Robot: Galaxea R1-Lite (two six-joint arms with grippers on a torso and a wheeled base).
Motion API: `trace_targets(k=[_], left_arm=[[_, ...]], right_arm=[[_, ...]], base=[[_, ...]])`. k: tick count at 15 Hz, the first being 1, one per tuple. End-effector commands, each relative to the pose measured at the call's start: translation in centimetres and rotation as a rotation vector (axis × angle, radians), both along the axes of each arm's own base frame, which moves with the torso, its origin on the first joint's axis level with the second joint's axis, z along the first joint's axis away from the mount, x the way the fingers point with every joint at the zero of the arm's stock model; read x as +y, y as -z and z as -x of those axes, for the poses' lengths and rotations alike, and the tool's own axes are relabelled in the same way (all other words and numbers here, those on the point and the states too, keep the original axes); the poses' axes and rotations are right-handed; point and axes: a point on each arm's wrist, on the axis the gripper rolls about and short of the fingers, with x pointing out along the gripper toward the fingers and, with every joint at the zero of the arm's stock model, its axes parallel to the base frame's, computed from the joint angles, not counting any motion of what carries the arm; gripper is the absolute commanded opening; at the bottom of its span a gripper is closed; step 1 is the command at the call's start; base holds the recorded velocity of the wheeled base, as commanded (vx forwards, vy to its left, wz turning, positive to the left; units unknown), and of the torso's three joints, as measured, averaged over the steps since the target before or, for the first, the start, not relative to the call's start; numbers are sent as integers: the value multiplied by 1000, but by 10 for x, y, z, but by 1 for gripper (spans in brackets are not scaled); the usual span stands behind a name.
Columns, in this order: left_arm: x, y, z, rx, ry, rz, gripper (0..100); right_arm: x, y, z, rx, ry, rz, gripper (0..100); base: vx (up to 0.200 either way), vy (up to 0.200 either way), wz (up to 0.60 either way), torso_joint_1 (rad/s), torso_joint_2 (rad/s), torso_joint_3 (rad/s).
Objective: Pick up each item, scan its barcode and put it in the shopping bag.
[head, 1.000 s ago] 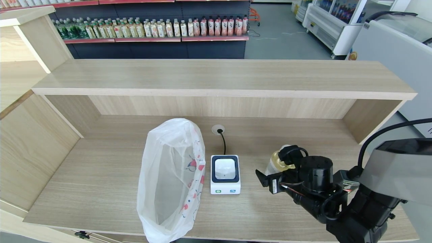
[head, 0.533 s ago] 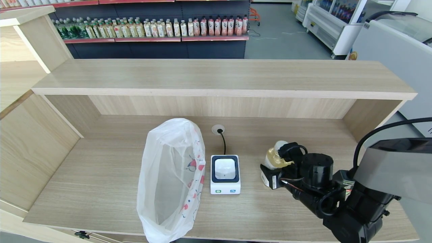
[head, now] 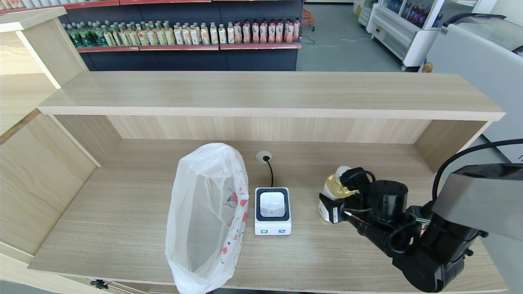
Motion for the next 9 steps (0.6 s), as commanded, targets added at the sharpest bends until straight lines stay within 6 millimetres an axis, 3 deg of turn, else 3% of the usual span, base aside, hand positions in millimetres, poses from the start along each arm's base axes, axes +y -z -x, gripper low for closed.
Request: trace_targets(k=[1,3,5,7,9], left_arm=[[0,0,0,-1,0,0,100],[0,0,0,0,0,0,100],[0,0,0,0,0,0,100],[0,0,0,0,0,0,100],[0,0,0,0,0,0,100]], right_arm=[[-4,-13,1,-31,9,-22,0],[-9,-34,11,-59,-8,-100,0],[-15,-61,37,-35,-143,-226,0],[-20,-78,65,43,-299,-325,0],[-16,-86,78,110,-379,-405,0]], base=[[0,0,0,0,0,0],[0,0,0,0,0,0],[0,0,0,0,0,0],[0,0,0,0,0,0],[0,0,0,0,0,0]])
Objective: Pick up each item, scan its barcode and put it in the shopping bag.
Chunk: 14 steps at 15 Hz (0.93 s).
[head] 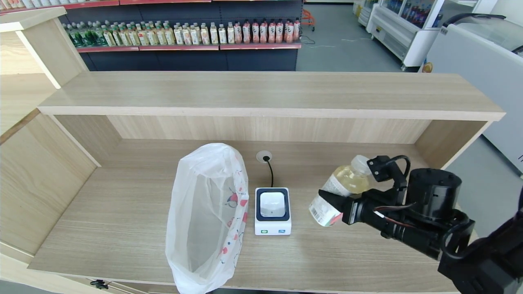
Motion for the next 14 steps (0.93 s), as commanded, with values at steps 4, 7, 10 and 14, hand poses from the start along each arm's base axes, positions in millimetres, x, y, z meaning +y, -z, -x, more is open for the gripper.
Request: trace_targets(k=[4,7,10,14], left_arm=[[0,0,0,0,-1,0,100],[0,0,0,0,-1,0,100],[0,0,0,0,1,0,100],[0,0,0,0,1,0,100]], right_arm=[[13,-37,55,74,-258,-182,0],[18,-26,54,131,-306,-163,0],[21,-19,52,156,-350,-159,0],[28,-13,55,186,-417,-151,0]], base=[[0,0,0,0,0,0],[0,0,0,0,0,0],[0,0,0,0,0,0],[0,0,0,0,0,0]])
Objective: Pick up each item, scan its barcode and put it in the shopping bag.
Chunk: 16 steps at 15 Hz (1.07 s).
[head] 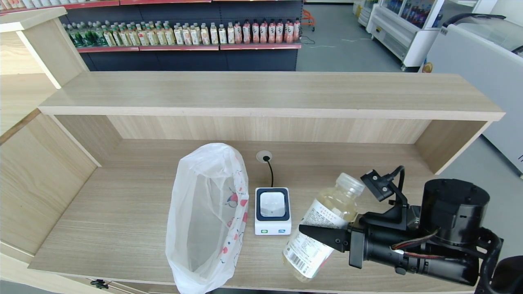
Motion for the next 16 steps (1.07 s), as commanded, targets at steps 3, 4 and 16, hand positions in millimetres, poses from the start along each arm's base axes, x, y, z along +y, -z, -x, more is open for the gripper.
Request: trace_targets(k=[3,4,16], left_arm=[[0,0,0,-1,1,0,100],[0,0,0,0,-1,0,100],[0,0,0,0,1,0,100]], right_arm=[[10,6,4,19,-42,14,0],[11,7,3,19,-42,14,0],[13,-7,9,-12,-164,-49,0]], base=[[0,0,0,0,0,0],[0,0,0,0,0,0],[0,0,0,0,0,0]])
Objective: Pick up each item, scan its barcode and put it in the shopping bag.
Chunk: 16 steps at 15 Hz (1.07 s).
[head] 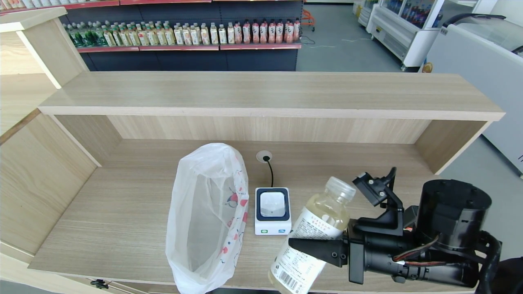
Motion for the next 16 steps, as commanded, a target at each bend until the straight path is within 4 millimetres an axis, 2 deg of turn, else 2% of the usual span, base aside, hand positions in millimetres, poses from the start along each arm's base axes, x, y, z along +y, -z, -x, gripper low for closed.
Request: trace_targets(k=[1,6,16], left_arm=[[0,0,0,0,-1,0,100],[0,0,0,0,-1,0,100],[0,0,0,-1,-1,0,100]], right_arm=[[1,0,-1,-14,-12,-13,0],[1,0,-1,-76,-131,-29,0],[0,2,-4,-115,-130,-18,0]], base=[[0,0,0,0,0,0],[0,0,0,0,0,0],[0,0,0,0,0,0]])
